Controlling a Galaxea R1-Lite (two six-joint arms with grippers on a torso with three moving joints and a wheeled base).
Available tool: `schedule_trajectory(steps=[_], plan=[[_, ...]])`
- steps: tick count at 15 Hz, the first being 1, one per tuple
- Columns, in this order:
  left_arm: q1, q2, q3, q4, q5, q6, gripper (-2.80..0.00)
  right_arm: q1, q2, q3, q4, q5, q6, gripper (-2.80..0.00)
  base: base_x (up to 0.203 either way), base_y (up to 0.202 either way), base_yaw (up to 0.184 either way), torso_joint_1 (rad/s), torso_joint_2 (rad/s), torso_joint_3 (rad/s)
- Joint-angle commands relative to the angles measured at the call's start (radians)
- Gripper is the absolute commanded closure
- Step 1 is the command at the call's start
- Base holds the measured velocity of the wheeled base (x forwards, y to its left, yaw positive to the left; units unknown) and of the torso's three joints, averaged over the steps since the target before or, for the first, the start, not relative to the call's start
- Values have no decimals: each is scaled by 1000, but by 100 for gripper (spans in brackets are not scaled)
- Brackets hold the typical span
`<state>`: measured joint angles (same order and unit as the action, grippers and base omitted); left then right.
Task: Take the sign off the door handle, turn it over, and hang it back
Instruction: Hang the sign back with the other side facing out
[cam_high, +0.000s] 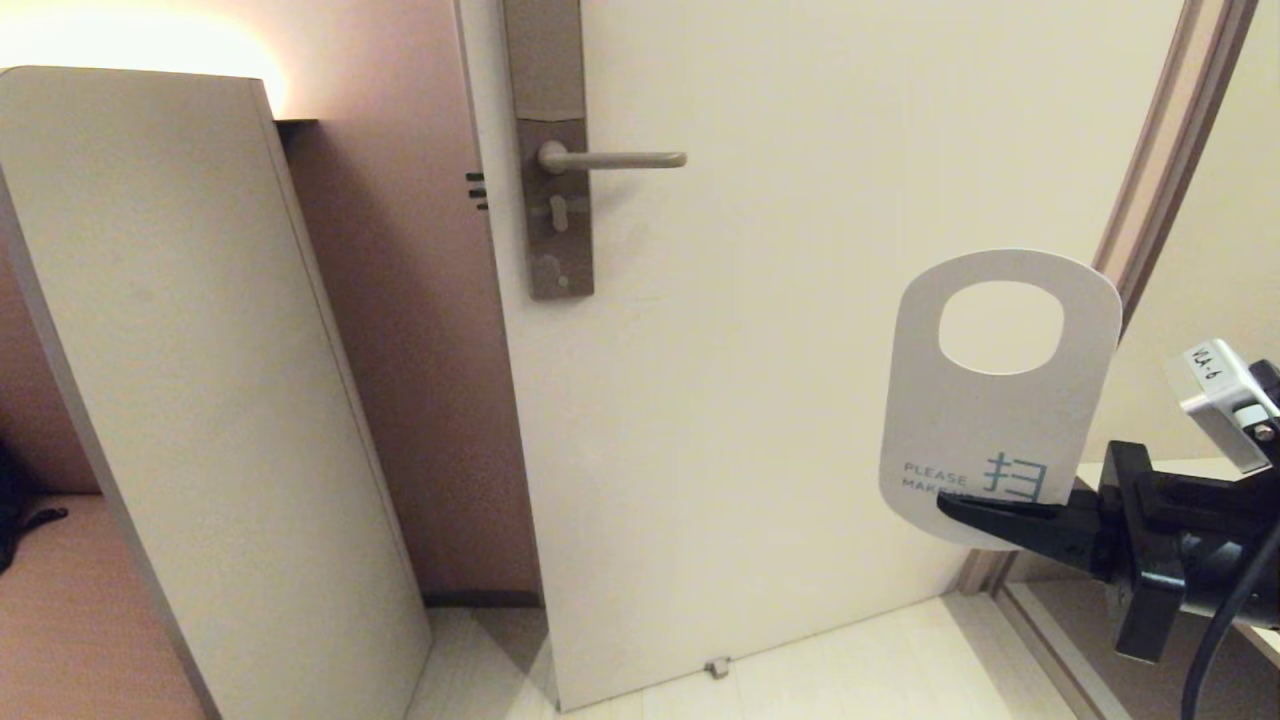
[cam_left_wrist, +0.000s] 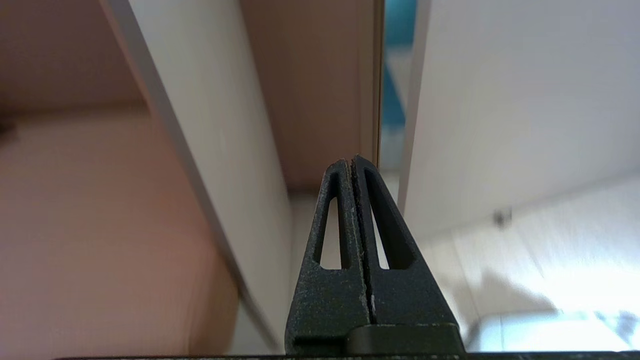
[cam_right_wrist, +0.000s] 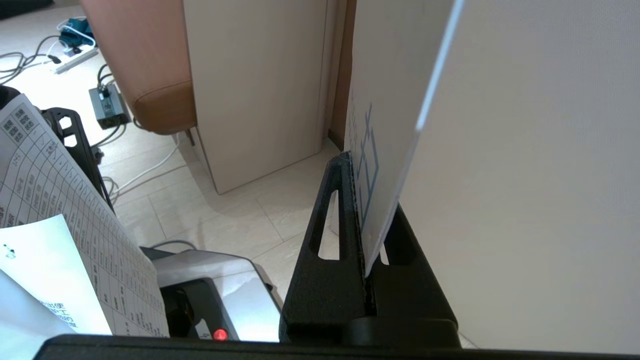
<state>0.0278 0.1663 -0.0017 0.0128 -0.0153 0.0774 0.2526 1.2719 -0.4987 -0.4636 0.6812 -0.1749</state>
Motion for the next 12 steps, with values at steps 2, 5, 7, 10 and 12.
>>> schedule_trajectory(steps=[2,5,7,10,12], plan=[[-25,-166,0,1,8,13,0,1,4,-1,-3,4,-3,0,0,0,0,0,0,0],[-26,-166,0,0,6,-3,0,1,4,-3,-4,3,-3,0,0,0,0,0,0,0],[-25,-166,0,-2,8,-21,0,-1,6,-4,-4,0,-3,0,0,0,0,0,0,0],[-25,-166,0,-2,8,-39,0,-1,11,-24,-4,-1,-3,0,0,0,0,0,0,0],[-25,-166,0,-2,8,-39,0,-1,30,-50,-4,-3,-3,0,0,0,0,0,0,0]])
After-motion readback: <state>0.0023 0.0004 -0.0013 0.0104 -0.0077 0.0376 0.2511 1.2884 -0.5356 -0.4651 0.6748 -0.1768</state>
